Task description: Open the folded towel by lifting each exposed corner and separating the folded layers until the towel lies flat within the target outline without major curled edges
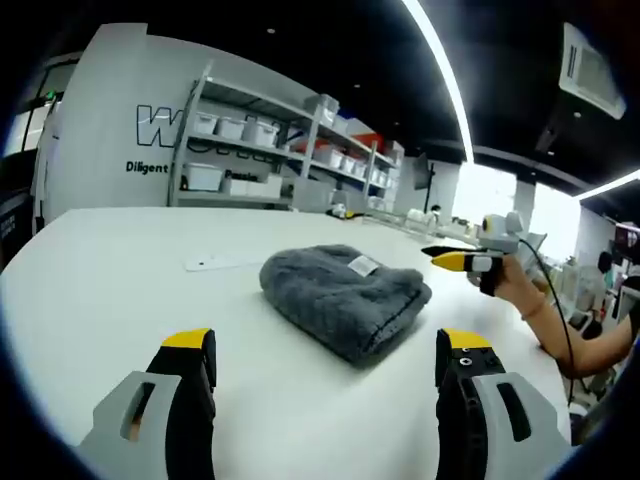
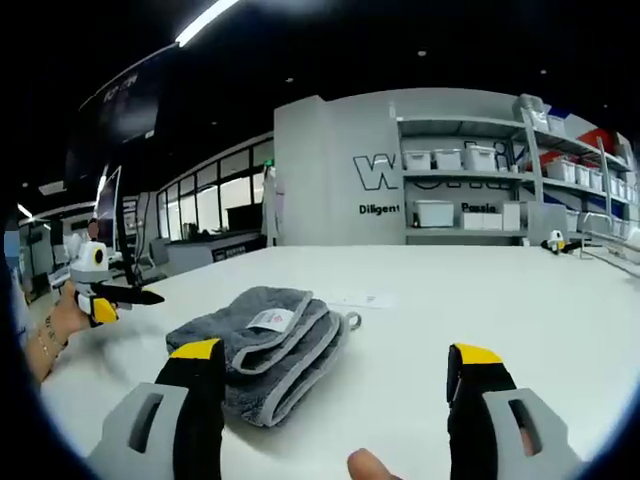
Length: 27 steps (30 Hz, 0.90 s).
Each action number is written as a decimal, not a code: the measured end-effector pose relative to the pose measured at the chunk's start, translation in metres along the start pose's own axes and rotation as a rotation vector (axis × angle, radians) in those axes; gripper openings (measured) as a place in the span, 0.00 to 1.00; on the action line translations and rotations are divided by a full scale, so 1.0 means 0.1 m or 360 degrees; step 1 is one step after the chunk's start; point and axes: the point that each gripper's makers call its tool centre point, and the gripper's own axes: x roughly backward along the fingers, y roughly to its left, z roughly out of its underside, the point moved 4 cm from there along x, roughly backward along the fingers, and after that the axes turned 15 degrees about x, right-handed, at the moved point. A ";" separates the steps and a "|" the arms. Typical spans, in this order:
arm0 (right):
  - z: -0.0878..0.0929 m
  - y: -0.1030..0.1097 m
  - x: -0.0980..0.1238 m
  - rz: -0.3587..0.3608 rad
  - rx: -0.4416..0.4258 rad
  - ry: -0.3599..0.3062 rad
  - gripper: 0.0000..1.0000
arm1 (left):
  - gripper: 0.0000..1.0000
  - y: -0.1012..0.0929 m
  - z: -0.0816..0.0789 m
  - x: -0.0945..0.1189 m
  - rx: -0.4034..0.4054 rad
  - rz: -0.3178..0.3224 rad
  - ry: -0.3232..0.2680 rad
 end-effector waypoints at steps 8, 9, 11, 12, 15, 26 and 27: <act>-0.04 -0.04 -0.01 0.0029 -0.0032 -0.0067 0.89 | 0.89 -0.03 -0.04 0.01 -0.0016 0.0010 -0.0015; -0.04 -0.03 -0.01 0.0023 -0.0023 -0.0049 0.87 | 0.89 -0.03 -0.04 0.01 -0.0016 0.0009 -0.0013; -0.05 0.01 -0.01 -0.0011 -0.0007 -0.0051 0.87 | 0.89 -0.03 -0.02 0.01 -0.0016 0.0002 -0.0007; -0.07 0.03 -0.01 -0.0029 -0.0011 -0.0064 0.87 | 0.89 -0.02 -0.02 0.01 -0.0014 0.0000 -0.0005; -0.11 0.09 -0.01 -0.0060 -0.0002 -0.0079 0.87 | 0.89 -0.01 -0.01 0.01 -0.0010 -0.0003 0.0000; -0.16 0.14 0.04 -0.0098 0.0067 -0.0069 0.88 | 0.89 0.02 0.04 0.00 -0.0007 -0.0029 0.0020; -0.17 0.14 0.04 -0.0104 0.0070 -0.0075 0.89 | 0.89 0.02 0.04 0.00 -0.0009 -0.0030 0.0021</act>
